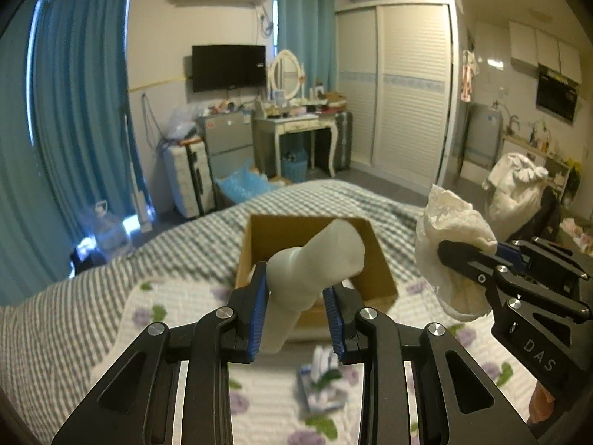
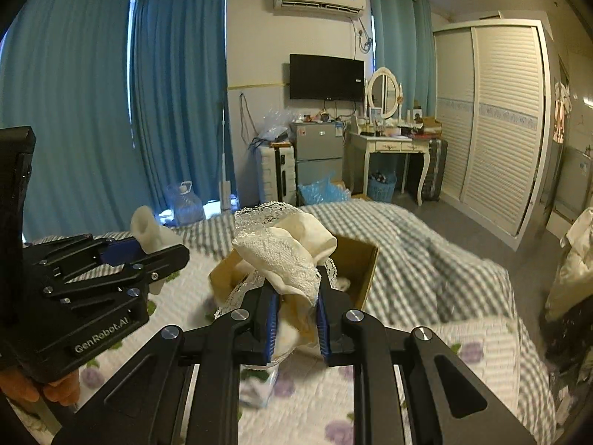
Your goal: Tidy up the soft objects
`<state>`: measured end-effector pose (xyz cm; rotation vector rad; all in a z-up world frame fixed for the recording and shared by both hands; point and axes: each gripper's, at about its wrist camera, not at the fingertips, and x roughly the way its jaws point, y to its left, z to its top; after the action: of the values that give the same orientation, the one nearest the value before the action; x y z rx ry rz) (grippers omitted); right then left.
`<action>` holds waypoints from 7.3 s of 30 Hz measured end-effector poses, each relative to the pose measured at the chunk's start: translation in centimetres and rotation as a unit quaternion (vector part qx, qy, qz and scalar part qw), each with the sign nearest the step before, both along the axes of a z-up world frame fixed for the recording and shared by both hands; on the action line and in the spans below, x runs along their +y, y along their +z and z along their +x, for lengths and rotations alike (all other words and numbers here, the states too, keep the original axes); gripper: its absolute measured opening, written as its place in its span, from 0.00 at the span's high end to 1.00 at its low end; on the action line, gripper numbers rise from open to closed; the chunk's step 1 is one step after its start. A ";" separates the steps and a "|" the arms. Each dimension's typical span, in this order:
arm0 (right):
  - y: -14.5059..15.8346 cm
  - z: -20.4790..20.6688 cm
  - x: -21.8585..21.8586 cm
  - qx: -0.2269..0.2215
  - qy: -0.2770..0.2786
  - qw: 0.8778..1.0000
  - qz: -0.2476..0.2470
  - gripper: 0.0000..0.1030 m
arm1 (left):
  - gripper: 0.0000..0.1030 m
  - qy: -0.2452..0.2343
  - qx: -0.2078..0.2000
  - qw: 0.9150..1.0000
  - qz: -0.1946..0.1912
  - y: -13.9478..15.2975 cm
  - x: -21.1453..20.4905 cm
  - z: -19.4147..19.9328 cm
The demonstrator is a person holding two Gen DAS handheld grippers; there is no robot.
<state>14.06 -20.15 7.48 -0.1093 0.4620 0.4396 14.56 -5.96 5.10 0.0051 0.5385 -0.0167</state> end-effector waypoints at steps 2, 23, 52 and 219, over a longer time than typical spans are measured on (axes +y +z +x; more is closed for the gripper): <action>0.3 1.7 0.4 -0.002 -0.002 1.000 -0.001 0.83 | 0.73 0.000 0.002 1.000 0.004 0.0 -0.1 1.7; -9.7 21.0 1.7 0.094 -0.031 0.995 0.013 0.83 | 0.70 -0.041 0.080 0.996 0.009 -9.4 -0.3 17.3; 9.1 0.0 -3.8 -0.028 -0.067 0.997 -0.009 0.15 | 0.00 0.031 -0.128 0.991 0.027 11.9 2.4 -6.1; 15.4 -1.7 -4.6 -0.090 -0.103 0.990 0.029 0.00 | 0.00 0.012 -0.193 0.980 0.052 15.2 -0.7 -7.6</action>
<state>12.33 -24.76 22.87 -0.0428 0.2793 0.2374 6.95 -6.63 20.31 0.1015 0.1501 0.0354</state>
